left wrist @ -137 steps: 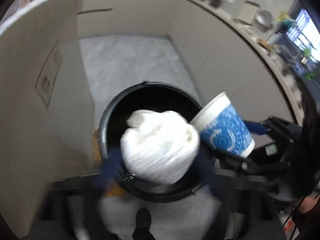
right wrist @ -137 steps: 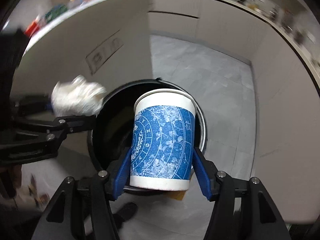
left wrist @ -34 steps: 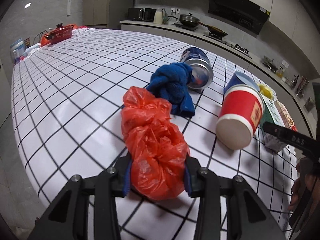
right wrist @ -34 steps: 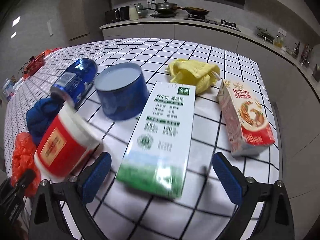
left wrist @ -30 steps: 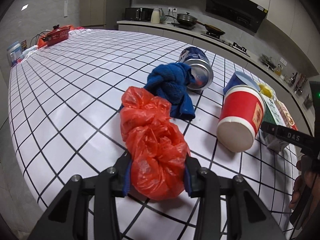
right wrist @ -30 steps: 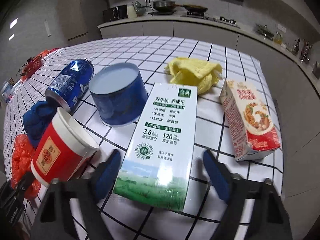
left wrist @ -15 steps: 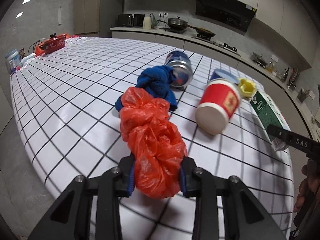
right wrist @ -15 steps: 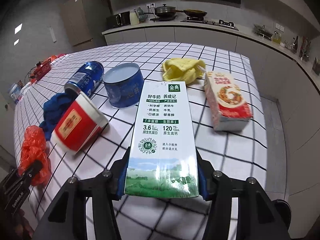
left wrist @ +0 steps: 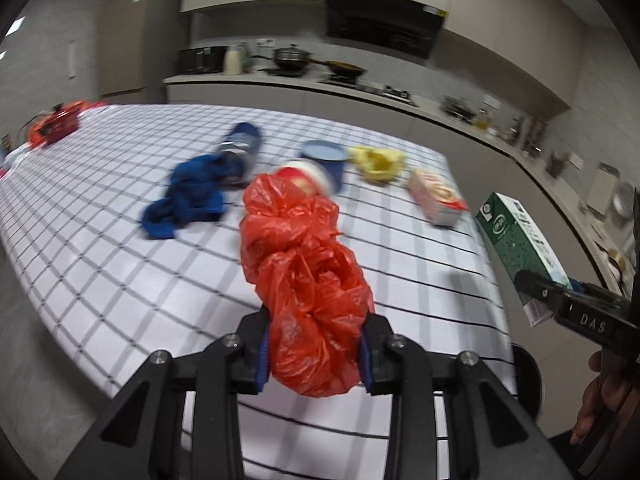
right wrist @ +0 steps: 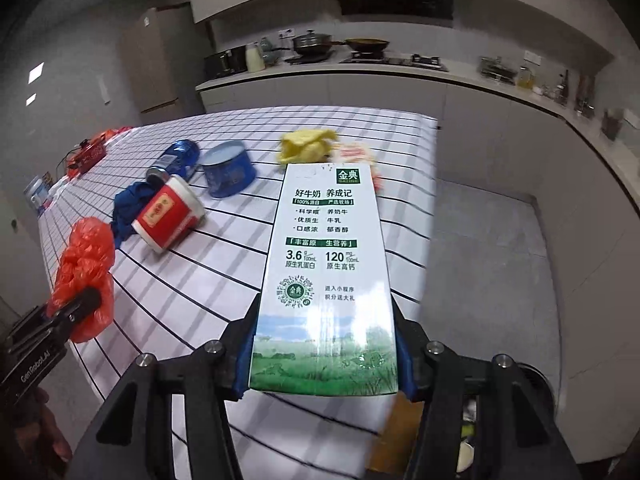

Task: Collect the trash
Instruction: 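Carry the red bag and milk carton toward the black bin, then open both tools over the black bin to drop bag and carton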

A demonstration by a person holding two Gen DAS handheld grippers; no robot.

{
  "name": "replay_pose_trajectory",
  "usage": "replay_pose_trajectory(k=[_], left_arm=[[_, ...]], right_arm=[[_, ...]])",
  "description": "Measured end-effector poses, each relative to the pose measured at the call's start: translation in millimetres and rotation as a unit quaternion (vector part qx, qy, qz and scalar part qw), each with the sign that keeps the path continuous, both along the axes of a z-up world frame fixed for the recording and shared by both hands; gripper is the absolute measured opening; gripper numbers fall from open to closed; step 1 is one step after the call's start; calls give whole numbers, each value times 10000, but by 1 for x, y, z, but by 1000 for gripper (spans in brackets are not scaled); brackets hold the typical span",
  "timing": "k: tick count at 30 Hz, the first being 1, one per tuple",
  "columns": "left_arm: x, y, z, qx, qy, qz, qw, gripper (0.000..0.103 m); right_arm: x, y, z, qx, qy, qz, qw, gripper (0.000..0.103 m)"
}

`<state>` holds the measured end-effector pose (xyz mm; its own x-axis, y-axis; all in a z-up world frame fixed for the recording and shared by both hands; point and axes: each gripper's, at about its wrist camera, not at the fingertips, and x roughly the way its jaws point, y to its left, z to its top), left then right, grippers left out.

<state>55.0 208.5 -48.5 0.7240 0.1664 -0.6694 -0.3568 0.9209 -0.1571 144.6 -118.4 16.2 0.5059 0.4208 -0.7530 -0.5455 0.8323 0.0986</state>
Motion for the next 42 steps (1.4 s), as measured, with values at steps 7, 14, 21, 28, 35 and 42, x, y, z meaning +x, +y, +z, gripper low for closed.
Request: replay_pose_trajectory(k=[7, 14, 21, 28, 35, 42], left_arm=[[29, -74, 3, -67, -40, -852, 9963, 35], [56, -161, -1, -181, 70, -1841, 9827, 35], [74, -240, -25, -261, 439, -2638, 9632, 35], [85, -293, -61, -283, 847, -2859, 9541, 35], [97, -324, -99, -409, 1355, -2990, 9437, 35], [109, -336, -129, -574, 1776, -3083, 9328, 41]], right_arm=[[-3, -85, 2, -103, -21, -602, 9981, 57], [-11, -175, -12, -268, 89, -1153, 9929, 57], [-20, -248, -40, -707, 236, -1284, 9889, 57], [-15, -303, -72, -745, 544, -1335, 9868, 57], [-1, -321, -111, -904, 834, -843, 9888, 57], [24, -320, -149, -1161, 1145, -194, 9864, 57]])
